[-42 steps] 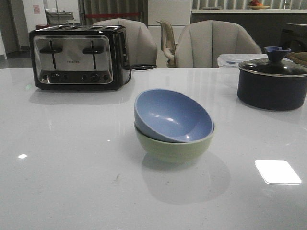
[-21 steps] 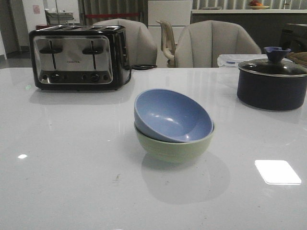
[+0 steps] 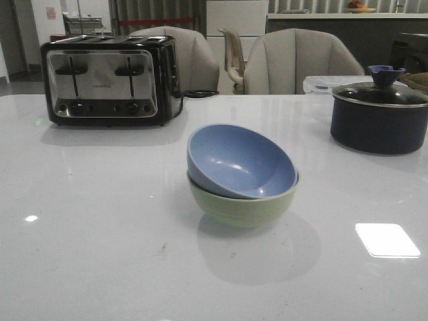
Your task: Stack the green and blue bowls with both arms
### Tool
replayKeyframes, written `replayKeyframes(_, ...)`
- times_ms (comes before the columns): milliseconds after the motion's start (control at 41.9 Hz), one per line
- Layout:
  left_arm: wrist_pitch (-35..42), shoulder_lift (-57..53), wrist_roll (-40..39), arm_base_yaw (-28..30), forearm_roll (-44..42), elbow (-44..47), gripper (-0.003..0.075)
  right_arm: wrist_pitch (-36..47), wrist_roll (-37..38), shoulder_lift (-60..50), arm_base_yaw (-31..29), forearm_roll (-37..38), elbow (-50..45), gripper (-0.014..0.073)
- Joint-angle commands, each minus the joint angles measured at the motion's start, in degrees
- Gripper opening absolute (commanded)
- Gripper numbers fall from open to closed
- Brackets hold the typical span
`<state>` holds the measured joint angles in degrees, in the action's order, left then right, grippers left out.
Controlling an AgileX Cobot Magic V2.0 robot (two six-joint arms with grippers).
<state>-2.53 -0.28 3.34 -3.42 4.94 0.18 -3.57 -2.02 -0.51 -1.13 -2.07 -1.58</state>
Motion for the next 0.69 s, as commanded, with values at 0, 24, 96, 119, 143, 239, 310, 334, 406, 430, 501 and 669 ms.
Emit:
replayKeyframes(0, 5.18, -1.13, -0.52, -0.07, 0.32, 1.32, 0.0102, 5.59, -0.37, -1.27, 0.22, -0.21, 0.06, 0.0034)
replayKeyframes(24, 5.18, -1.13, -0.52, -0.07, 0.32, 1.32, 0.0102, 5.59, -0.37, -1.27, 0.22, -0.21, 0.06, 0.0034)
replayKeyframes(96, 5.18, -1.13, -0.52, -0.07, 0.32, 1.32, 0.0102, 5.59, -0.37, -1.27, 0.44, -0.21, 0.06, 0.0034)
replayKeyframes(119, 5.18, -1.13, -0.52, -0.07, 0.32, 1.32, 0.0102, 5.59, -0.37, -1.27, 0.61, -0.21, 0.06, 0.0034)
replayKeyframes(143, 5.18, -1.13, -0.52, -0.07, 0.32, 1.32, 0.0102, 5.59, -0.37, -1.27, 0.84, -0.21, 0.06, 0.0034)
replayKeyframes(239, 5.18, -1.13, -0.52, -0.07, 0.32, 1.32, 0.0102, 5.59, -0.37, -1.27, 1.48, -0.21, 0.06, 0.0034)
replayKeyframes(310, 5.18, -1.13, -0.52, -0.07, 0.32, 1.32, 0.0102, 5.59, -0.37, -1.27, 1.48, -0.21, 0.06, 0.0034)
replayKeyframes(334, 5.18, -1.13, -0.52, -0.07, 0.32, 1.32, 0.0102, 5.59, -0.37, -1.27, 1.48, -0.21, 0.06, 0.0034)
replayKeyframes(406, 5.18, -1.13, -0.52, -0.07, 0.32, 1.32, 0.0102, 5.59, -0.37, -1.27, 1.48, -0.21, 0.06, 0.0034)
replayKeyframes(430, 5.18, -1.13, -0.52, -0.07, 0.32, 1.32, 0.0102, 5.59, -0.37, -1.27, 1.48, -0.21, 0.06, 0.0034)
replayKeyframes(501, 5.18, -1.13, -0.52, -0.07, 0.32, 1.32, 0.0102, 5.59, -0.37, -1.27, 1.48, -0.21, 0.06, 0.0034)
replayKeyframes(669, 5.18, -1.13, -0.52, -0.07, 0.32, 1.32, 0.0102, 5.59, -0.37, -1.27, 1.48, -0.21, 0.06, 0.0034)
